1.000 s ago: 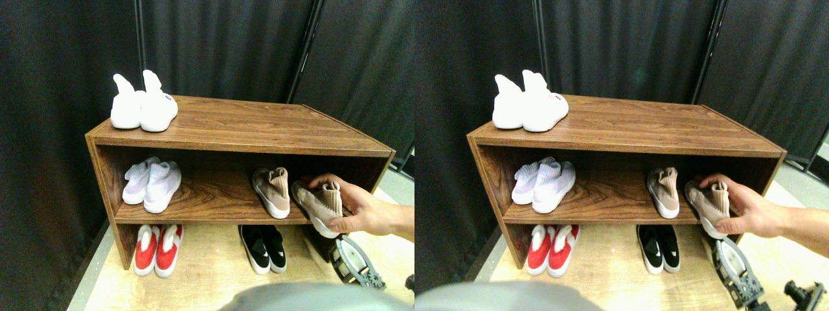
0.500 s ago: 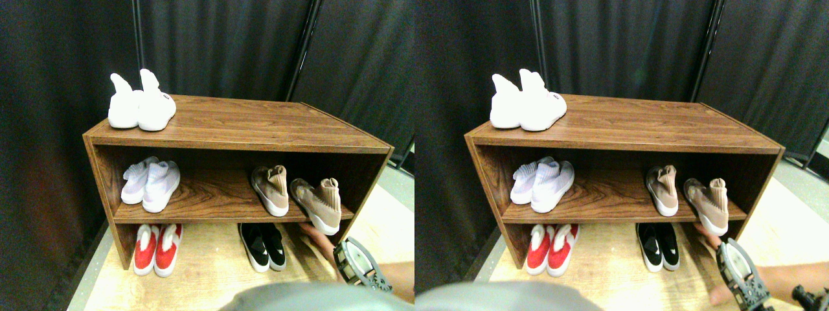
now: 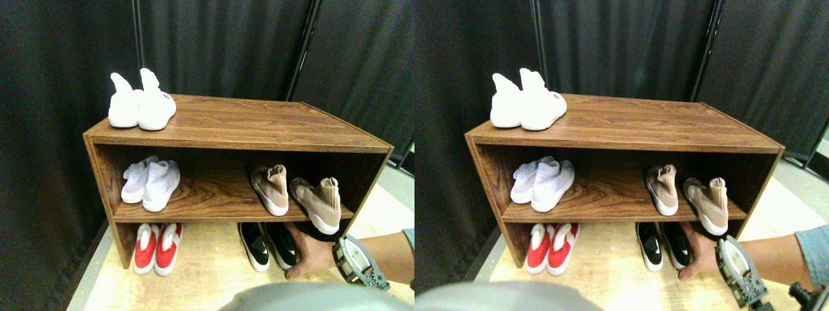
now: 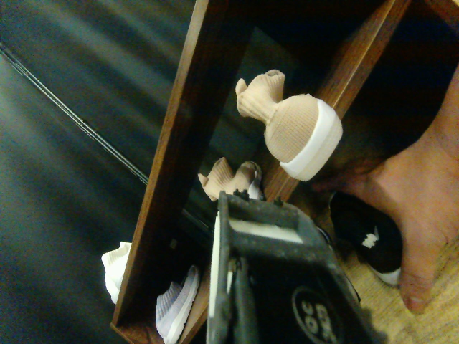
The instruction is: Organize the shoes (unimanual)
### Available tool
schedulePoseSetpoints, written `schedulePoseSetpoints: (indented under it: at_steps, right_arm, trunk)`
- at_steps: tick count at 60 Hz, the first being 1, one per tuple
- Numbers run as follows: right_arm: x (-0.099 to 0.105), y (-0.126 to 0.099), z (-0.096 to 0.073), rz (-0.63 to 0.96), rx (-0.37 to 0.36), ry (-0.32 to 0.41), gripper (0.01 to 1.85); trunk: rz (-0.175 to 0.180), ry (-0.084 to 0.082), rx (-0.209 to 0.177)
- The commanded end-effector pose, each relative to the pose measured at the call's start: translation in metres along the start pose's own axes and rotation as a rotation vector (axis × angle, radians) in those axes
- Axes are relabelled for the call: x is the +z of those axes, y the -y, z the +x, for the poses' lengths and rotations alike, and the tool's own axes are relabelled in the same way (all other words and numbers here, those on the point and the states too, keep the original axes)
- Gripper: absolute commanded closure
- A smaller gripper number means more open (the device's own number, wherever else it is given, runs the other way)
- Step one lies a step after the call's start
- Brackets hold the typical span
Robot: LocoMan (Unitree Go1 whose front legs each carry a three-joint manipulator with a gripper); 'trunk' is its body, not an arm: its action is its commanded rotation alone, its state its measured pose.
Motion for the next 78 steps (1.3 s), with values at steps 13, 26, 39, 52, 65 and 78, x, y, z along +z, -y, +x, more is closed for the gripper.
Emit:
schedulePoseSetpoints:
  at_steps: [13, 26, 39, 52, 65, 78]
  right_arm:
    - [0.0, -0.006, 0.001, 0.009, 0.048, 0.0, 1.8]
    - [0.0, -0.004, 0.002, 0.047, 0.042, 0.021, 1.8]
    - [0.002, -0.005, 0.001, 0.018, -0.044, 0.048, 0.31]
    - [0.009, 0.001, 0.016, 0.065, -0.053, 0.026, 0.23]
    - [0.018, 0.008, 0.032, 0.08, -0.059, 0.022, 0.3]
    - [0.025, 0.018, 0.05, 0.083, -0.088, -0.004, 0.25]
  trunk:
    - [-0.021, 0.004, -0.007]
    - [-0.02, -0.006, -0.009]
    - [-0.013, -0.013, -0.004]
    - [-0.009, -0.016, -0.006]
    - [-0.004, -0.021, -0.006]
    - [-0.005, -0.028, -0.024]
